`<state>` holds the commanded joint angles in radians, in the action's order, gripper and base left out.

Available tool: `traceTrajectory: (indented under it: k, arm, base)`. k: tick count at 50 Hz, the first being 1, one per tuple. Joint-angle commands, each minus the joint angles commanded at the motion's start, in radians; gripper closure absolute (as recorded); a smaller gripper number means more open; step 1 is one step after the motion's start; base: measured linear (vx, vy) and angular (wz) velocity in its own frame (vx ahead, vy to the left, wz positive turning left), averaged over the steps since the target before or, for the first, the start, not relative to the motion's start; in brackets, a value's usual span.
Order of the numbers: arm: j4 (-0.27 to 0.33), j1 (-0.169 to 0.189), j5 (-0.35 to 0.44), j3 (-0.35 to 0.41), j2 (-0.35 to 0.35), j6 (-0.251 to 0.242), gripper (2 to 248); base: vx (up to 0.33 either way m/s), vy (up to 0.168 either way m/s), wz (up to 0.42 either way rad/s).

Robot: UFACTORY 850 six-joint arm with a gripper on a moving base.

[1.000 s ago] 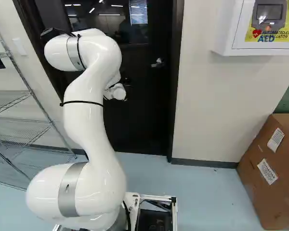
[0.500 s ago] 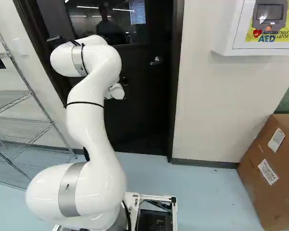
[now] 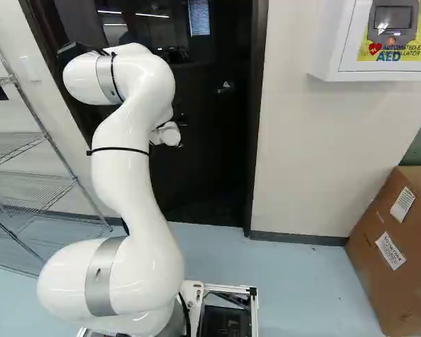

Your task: Open the door and move inside

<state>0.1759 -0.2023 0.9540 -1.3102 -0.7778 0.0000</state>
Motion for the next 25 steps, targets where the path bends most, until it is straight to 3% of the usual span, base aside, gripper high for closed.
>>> traceTrajectory:
  k: [25]
  arm:
    - [-0.075, 0.015, 0.000, 0.180, 0.129, 0.000, 3]
  base:
    - [0.000, 0.000, 0.000]
